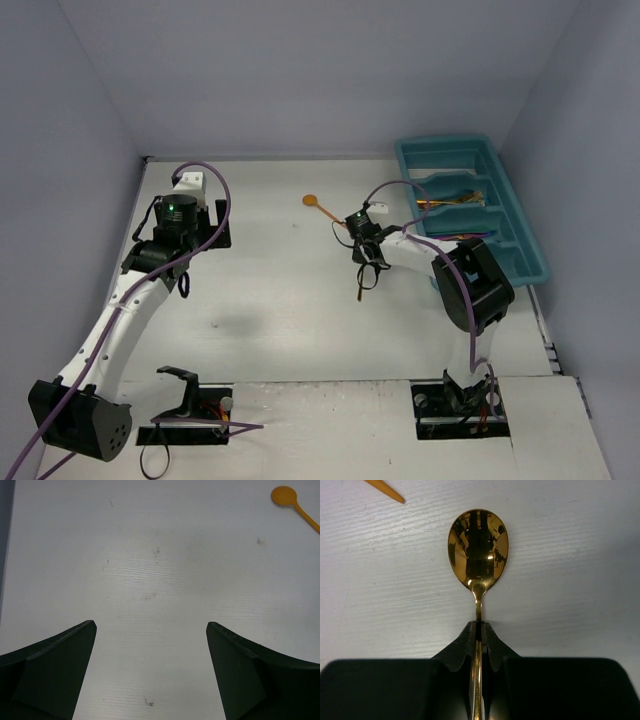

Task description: Sort the eating utensils into containers

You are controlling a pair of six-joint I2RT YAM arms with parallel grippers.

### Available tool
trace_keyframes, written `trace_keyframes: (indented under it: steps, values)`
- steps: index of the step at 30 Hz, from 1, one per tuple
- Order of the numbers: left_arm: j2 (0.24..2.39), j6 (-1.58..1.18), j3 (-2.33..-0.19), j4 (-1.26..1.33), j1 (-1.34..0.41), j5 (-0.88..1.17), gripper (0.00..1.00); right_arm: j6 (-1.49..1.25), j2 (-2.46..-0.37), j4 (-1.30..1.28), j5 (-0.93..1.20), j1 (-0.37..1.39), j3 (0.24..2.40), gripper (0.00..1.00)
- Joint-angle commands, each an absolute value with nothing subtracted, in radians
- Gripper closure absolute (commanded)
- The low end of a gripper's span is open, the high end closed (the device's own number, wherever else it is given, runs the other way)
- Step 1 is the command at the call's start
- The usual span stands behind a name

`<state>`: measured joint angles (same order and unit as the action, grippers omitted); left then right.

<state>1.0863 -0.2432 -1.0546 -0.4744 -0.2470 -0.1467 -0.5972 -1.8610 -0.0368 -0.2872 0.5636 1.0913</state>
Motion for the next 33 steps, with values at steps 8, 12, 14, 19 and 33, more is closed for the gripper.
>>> trace_keyframes:
  steps: [8,12,14,19,33]
  values:
    - [1.073,-0.236,-1.096,-0.436,-0.241,-0.142,0.09,-0.603,-1.544,-0.044,-0.287,0.533,1.199,1.00]
    - [1.076,-0.236,-1.095,-0.437,-0.241,-0.141,0.09,-0.616,-1.405,-0.062,-0.317,0.415,1.181,1.00]
    - [1.074,-0.236,-1.095,-0.437,-0.241,-0.141,0.09,-0.622,-1.350,-0.068,-0.325,0.334,1.157,1.00]
    - [1.076,-0.239,-1.095,-0.437,-0.242,-0.136,0.09,-0.653,-1.243,-0.077,-0.276,0.113,1.057,1.00]
    - [1.072,-0.241,-1.095,-0.438,-0.242,-0.127,0.09,-0.849,-1.200,-0.073,-0.299,-0.239,0.830,1.00]
